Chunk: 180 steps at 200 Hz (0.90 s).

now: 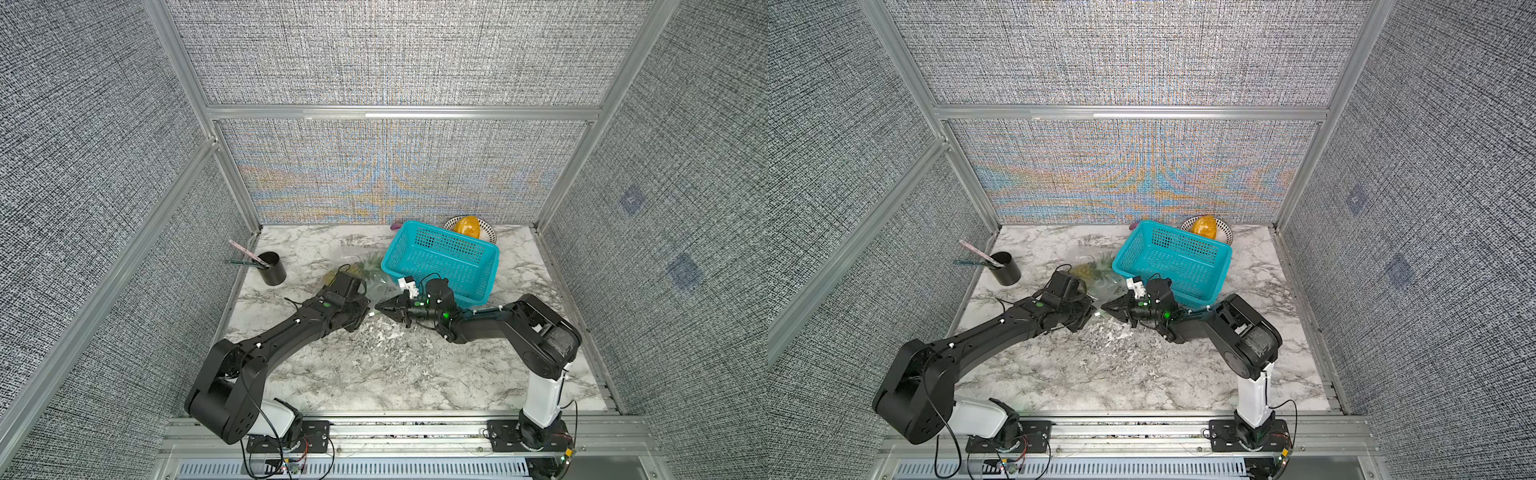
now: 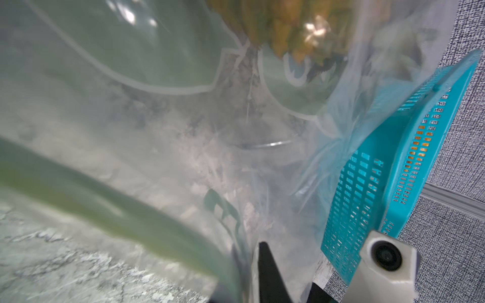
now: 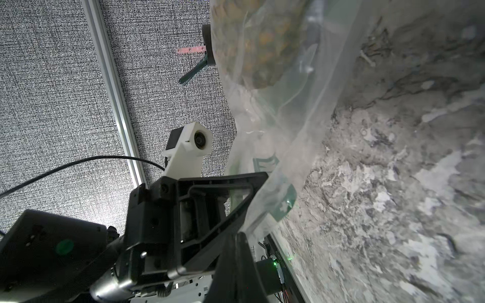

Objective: Open the zip-top bag and take out the pineapple
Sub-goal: Adjust the zipper food storage bag at the center of the board.

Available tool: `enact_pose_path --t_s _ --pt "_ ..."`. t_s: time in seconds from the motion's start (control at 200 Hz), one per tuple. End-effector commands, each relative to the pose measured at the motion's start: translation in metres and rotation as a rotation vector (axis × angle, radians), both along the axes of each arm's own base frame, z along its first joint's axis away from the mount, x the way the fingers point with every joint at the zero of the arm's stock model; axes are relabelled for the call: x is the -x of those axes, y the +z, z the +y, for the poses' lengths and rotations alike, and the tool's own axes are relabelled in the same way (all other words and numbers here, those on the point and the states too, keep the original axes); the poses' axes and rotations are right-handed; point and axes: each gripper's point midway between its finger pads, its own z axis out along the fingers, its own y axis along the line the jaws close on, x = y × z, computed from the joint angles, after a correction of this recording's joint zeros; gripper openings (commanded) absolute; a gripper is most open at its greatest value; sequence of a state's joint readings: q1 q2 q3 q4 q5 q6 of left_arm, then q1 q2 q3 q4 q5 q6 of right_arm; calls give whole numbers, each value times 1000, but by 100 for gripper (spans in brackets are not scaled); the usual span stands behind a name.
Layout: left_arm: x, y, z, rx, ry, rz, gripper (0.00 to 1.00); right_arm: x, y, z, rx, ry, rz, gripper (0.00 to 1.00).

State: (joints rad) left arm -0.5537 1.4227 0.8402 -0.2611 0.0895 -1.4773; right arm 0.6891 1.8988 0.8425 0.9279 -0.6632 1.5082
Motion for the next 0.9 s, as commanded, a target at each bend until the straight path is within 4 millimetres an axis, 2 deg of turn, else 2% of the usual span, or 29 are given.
enact_pose_path --t_s 0.0,0.1,0.255,0.45,0.766,0.896 --pt "0 10 -1 16 3 -31 45 1 8 2 -40 2 3 0" --pt "4 22 3 32 20 -66 61 0 8 0 -50 -23 32 0" --pt "21 30 14 85 100 -74 62 -2 7 0 -61 -54 70 0" --pt "31 23 17 154 186 -70 60 -5 12 6 -80 -81 96 0" --pt "14 31 10 141 167 -137 51 -2 11 14 -98 -97 161 0" --pt "13 31 4 176 172 -143 43 -3 10 14 -98 -112 180 0"
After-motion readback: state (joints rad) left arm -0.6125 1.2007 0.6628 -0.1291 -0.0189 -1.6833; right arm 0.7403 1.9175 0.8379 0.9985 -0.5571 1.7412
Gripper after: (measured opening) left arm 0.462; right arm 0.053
